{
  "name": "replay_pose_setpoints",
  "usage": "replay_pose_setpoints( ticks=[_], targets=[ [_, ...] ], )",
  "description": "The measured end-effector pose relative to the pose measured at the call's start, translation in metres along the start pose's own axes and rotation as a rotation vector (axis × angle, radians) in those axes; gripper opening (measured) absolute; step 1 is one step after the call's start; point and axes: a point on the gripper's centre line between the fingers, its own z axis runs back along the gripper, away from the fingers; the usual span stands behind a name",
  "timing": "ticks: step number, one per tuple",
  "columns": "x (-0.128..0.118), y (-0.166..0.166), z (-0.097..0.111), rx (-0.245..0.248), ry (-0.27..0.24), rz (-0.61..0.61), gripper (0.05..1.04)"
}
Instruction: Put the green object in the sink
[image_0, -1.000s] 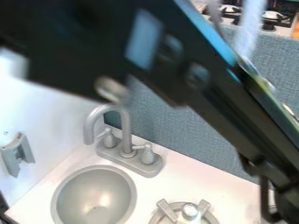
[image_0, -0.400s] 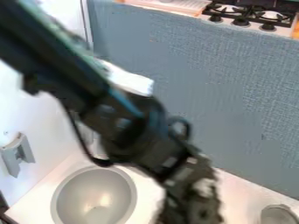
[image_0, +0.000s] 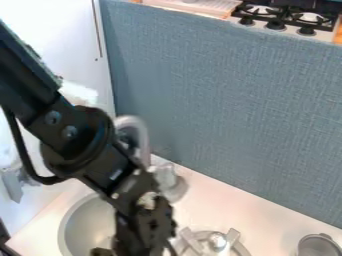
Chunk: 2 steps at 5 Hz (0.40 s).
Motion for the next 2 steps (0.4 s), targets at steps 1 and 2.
replay_pose_setpoints(
  ticks=[1, 2],
  targets=[
    [0.007, 0.013, -0.015, -0.012, 0.015, 0.007, 0.098],
    [0.019, 0.02, -0.023, -0.028, 0.022, 0.027, 0.098]
  ],
)
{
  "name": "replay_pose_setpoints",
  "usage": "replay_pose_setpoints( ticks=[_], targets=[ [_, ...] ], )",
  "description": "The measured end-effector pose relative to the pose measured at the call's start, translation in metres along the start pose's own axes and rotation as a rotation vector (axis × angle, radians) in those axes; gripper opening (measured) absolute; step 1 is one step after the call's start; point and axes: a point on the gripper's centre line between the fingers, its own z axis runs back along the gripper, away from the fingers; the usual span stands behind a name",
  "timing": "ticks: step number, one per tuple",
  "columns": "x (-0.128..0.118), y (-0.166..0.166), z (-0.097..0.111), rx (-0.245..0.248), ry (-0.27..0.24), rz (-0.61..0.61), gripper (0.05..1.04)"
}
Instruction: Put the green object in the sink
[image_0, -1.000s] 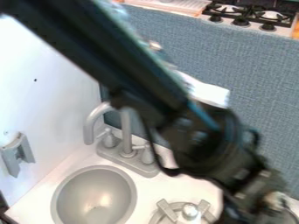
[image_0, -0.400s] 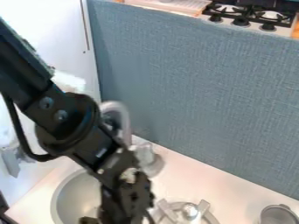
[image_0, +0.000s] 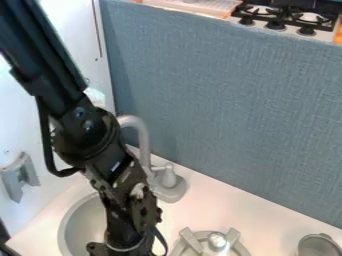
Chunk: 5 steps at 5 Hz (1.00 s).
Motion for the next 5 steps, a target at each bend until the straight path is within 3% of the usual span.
replay_pose_setpoints(
  ticks=[4, 5],
  targets=[
    [0.054, 0.016, -0.024, -0.022, 0.034, 0.0, 0.116],
    [0.057, 0.017, -0.026, -0.029, 0.041, 0.007, 0.329]
  ],
)
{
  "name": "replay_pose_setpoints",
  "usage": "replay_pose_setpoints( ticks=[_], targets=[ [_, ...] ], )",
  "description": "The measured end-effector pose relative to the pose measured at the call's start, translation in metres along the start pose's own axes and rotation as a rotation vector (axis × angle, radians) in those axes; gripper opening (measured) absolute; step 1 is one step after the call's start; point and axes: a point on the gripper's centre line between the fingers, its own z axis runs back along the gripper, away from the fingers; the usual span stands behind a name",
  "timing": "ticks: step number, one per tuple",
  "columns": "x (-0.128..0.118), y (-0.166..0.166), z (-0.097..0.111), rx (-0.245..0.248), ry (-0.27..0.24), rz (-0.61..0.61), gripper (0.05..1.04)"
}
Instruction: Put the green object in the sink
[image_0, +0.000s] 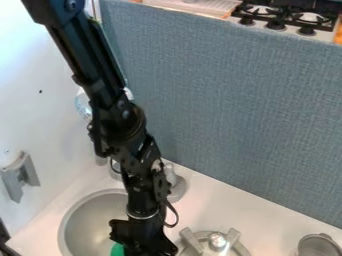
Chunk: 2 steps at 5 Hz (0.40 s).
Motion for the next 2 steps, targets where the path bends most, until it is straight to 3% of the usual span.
replay_pose_setpoints(
  ticks=[1, 2],
  targets=[
    [-0.004, 0.0, 0.0, 0.002, 0.026, 0.062, 0.618],
    [-0.005, -0.001, 0.013, -0.002, 0.002, 0.086, 0.911]
  ],
)
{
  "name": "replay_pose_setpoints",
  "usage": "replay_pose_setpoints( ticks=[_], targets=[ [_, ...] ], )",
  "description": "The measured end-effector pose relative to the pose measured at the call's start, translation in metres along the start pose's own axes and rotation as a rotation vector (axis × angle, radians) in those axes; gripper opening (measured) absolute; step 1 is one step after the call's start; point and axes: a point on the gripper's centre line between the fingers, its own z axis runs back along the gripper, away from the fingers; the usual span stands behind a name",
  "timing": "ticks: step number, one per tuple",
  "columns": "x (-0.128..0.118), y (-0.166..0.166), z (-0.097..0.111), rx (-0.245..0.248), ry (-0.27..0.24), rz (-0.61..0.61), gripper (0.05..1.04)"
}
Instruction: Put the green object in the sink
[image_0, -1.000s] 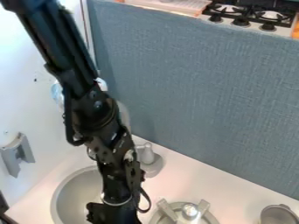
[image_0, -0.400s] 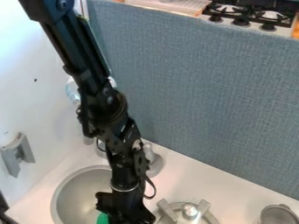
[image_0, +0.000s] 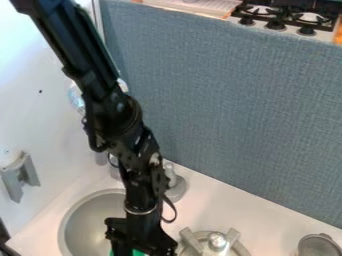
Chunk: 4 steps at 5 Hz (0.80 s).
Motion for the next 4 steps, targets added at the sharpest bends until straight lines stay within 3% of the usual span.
replay_pose_setpoints(
  ticks=[1, 2, 3, 4],
  targets=[
    [-0.004, -0.001, 0.019, 0.006, -0.022, 0.048, 1.009],
    [-0.015, -0.038, 0.062, 0.026, -0.025, 0.015, 1.005],
    [-0.026, -0.084, 0.084, 0.037, -0.057, -0.065, 1.004],
    [-0.039, -0.126, 0.088, -0.015, -0.117, -0.172, 1.004]
  ],
)
